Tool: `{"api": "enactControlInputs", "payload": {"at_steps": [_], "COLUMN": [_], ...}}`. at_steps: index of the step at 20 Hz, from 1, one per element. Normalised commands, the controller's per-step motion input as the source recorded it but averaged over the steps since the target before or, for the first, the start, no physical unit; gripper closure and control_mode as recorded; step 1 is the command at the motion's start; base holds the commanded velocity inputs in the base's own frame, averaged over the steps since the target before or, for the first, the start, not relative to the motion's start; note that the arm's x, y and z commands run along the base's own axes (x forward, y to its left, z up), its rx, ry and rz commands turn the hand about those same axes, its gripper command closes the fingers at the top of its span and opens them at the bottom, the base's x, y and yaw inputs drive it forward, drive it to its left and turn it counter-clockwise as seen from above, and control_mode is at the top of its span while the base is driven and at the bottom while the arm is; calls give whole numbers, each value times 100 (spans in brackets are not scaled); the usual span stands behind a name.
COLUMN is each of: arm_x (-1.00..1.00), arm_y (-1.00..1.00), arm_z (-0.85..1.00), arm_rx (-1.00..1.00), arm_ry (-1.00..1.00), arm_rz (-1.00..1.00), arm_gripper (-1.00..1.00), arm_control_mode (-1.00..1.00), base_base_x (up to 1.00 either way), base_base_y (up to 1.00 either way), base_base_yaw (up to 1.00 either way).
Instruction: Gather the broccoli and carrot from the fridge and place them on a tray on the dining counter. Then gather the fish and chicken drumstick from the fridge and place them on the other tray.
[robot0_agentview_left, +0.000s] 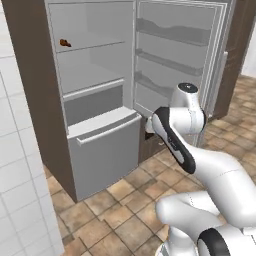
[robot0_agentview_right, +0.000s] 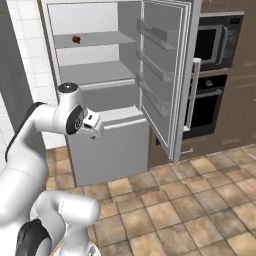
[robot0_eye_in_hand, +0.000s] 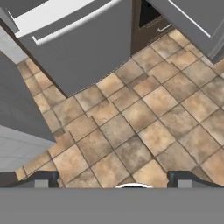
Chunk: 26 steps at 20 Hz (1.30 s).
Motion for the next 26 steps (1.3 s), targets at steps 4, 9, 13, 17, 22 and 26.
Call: {"api": "enactControlInputs", "payload": {"at_steps": [4,9,13,17,22,26], "arm_x": [0,0,0,0,0,0], "arm_y": [0,0,0,0,0,0], "arm_z": [0,0,0,0,0,0], "arm_rx": [0,0,0,0,0,0], "arm_ry": [0,0,0,0,0,0], "arm_rz": [0,0,0,0,0,0], "arm_gripper": [-100,-100,-100,-100,-100,-100], "arm_control_mode": [100,100,100,100,100,100], "base_base_x": [62,64,59,45,46,44], "base_base_y": [4,-1,-8,-32,-35,-44], "base_base_yaw": [34,29,27,26,22,22]}}
